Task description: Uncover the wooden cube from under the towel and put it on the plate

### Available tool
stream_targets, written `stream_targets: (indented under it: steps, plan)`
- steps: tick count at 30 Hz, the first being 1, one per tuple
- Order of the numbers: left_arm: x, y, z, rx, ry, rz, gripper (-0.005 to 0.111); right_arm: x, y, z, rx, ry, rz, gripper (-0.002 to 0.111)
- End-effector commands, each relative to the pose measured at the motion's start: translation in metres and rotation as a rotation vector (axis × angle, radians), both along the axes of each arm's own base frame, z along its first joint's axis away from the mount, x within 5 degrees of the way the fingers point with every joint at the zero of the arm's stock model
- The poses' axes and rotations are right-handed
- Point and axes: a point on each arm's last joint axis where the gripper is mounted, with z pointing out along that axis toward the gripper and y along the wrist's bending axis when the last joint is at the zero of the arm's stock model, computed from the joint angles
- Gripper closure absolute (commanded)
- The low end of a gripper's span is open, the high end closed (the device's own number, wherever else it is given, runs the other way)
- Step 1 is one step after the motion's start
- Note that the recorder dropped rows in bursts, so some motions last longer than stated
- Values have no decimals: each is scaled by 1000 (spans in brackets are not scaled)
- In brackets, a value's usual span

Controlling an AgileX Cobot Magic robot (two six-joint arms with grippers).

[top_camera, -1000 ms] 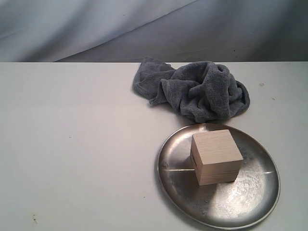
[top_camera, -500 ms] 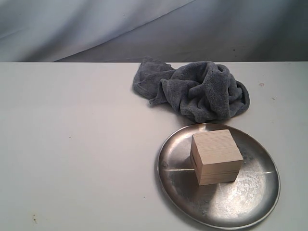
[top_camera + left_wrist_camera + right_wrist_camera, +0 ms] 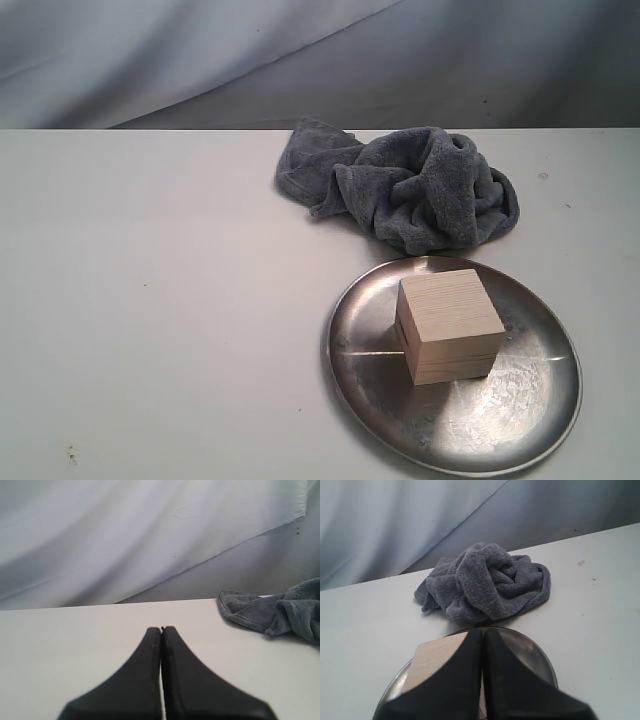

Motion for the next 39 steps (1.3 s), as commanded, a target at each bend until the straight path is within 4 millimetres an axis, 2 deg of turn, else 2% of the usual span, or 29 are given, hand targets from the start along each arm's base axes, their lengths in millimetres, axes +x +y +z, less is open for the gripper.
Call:
stream_targets:
  steps: [1,10,16,32,39]
  plan:
    - [0,0,-1,-4,1,-5,107,2,-2,-7,-29,-34,-30,108]
    - [0,0,-1,-4,1,-5,107,-1,-9,-24,-102,-104,-110,108]
    - [0,0,-1,-4,1,-5,107,-11,-13,-19,-86,-196,-142,108]
    - [0,0,-1,-4,1,-5,107,-10,-14,-17,-255,-270,-143,108]
    - [0,0,-1,-4,1,-5,107,-10,-14,-18,-203,-240,-152,108]
